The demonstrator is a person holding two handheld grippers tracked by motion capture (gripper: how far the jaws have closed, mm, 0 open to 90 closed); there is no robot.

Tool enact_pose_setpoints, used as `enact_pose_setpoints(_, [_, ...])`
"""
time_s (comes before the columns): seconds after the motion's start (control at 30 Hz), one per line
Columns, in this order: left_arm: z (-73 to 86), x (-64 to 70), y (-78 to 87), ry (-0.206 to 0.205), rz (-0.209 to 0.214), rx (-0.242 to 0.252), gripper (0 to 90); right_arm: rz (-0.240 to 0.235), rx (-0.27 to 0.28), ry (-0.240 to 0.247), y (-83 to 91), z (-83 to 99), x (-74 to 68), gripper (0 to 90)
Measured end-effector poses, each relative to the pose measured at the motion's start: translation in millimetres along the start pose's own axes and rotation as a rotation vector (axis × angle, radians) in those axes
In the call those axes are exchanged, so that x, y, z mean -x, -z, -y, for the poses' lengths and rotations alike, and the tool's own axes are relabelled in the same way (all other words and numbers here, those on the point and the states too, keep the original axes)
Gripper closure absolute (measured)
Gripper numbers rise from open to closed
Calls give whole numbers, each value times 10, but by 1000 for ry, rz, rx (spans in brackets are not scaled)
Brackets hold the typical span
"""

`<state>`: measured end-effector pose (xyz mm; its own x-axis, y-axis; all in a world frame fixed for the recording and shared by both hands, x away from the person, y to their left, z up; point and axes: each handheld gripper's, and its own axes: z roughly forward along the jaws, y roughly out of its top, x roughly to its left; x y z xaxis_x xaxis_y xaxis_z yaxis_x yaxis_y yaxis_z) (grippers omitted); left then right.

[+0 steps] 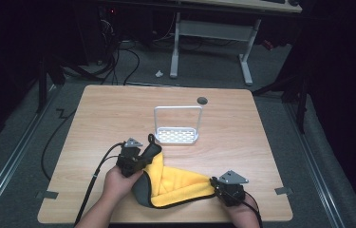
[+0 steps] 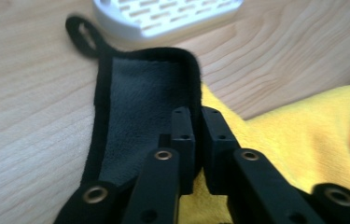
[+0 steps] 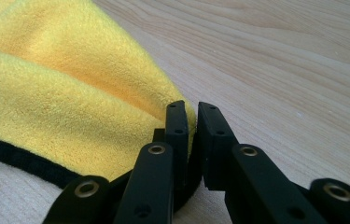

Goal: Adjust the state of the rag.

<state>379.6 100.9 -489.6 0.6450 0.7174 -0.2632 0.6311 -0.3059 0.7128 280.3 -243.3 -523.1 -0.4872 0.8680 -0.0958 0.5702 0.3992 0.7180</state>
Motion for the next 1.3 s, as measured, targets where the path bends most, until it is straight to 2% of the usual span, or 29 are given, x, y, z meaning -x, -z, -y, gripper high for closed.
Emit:
enact_pose_setpoints(0.07, [53, 26, 223, -7, 3, 51, 859, 2, -1, 0, 5, -2, -1, 837])
enact_pose_setpoints(0.1, [113, 20, 380, 12, 20, 89, 858, 2, -2, 3, 10, -3, 1, 837])
enact_pose_setpoints(0.13, [160, 16, 476, 19, 25, 106, 858, 9, -3, 3, 15, -4, 3, 837])
enact_pose_setpoints(0.2, [343, -12, 717, 34, 23, 145, 858, 22, -3, -3, 22, -2, 10, 837])
enact_pose_setpoints(0.23, [459, -38, 814, 48, 16, 148, 857, 30, -6, -7, 29, 1, 19, 837])
enact_pose_setpoints(0.3, [727, -108, 939, 83, -2, 136, 857, 61, -12, -16, 57, 17, 59, 836])
enact_pose_setpoints(0.33, [984, -168, 959, 135, 6, 97, 857, 67, -14, -22, 64, 24, 76, 834])
enact_pose_setpoints(0.37, [1087, -184, 943, 139, 1, 71, 857, 71, -14, -33, 67, 29, 87, 829])
enact_pose_setpoints(0.4, [1087, -184, 943, 139, 1, 71, 856, 71, -14, -33, 67, 29, 87, 829])
enact_pose_setpoints(0.43, [1179, -216, 909, 149, 5, 19, 855, 63, -3, -52, 90, 21, 107, 763])
enact_pose_setpoints(0.47, [1179, -216, 909, 149, 5, 19, 854, 63, -3, -52, 90, 21, 107, 763])
enact_pose_setpoints(0.53, [1170, -221, 888, 128, -5, 1, 852, 52, 56, -78, 170, -51, 90, 706])
enact_pose_setpoints(0.57, [1169, -224, 873, 123, -9, -2, 850, 45, 90, -79, 196, -143, 36, 674])
enact_pose_setpoints(0.6, [1174, -233, 833, 125, -6, -11, 849, 25, 96, -78, 178, -203, -5, 669])
enact_pose_setpoints(0.63, [1174, -233, 833, 125, -6, -11, 847, 25, 96, -78, 178, -203, -5, 669])
enact_pose_setpoints(0.67, [1174, -234, 822, 121, -7, -16, 847, -5, 89, -72, 134, -267, -56, 657])
enact_pose_setpoints(0.7, [1174, -235, 820, 118, -6, -16, 845, -47, 70, -39, 10, -406, -174, 628])
enact_pose_setpoints(0.73, [1174, -236, 823, 114, -5, -16, 845, -47, 70, -39, 10, -406, -174, 628])
enact_pose_setpoints(0.8, [1180, -244, 825, 114, 0, -15, 842, -97, 60, -31, -146, -554, -271, 593])
enact_pose_setpoints(0.87, [1191, -255, 823, 125, 7, -16, 840, -144, 39, -52, -326, -694, -345, 563])
enact_pose_setpoints(0.97, [1200, -252, 839, 123, 5, -12, 840, -156, -18, -11, -554, -821, -477, 550])
enact_pose_setpoints(1.03, [1197, -256, 840, 120, 7, -8, 840, -165, -74, 9, -647, -814, -499, 700])
enact_pose_setpoints(1.07, [1193, -262, 836, 118, 8, -9, 840, -158, -78, 24, -650, -796, -505, 798])
enact_pose_setpoints(1.1, [1166, -271, 818, 116, 5, -6, 841, -147, -64, 42, -621, -787, -497, 846])
enact_pose_setpoints(1.17, [1123, -268, 809, 115, 6, 5, 842, -135, -49, 41, -573, -796, -470, 856])
enact_pose_setpoints(1.23, [1013, -248, 783, 105, 11, 35, 844, -90, 13, 13, -415, -850, -353, 857])
enact_pose_setpoints(1.27, [967, -233, 771, 100, 13, 46, 845, -34, 76, 2, -208, -936, -175, 857])
enact_pose_setpoints(1.3, [909, -214, 748, 89, 17, 63, 845, -34, 76, 2, -208, -936, -175, 857])
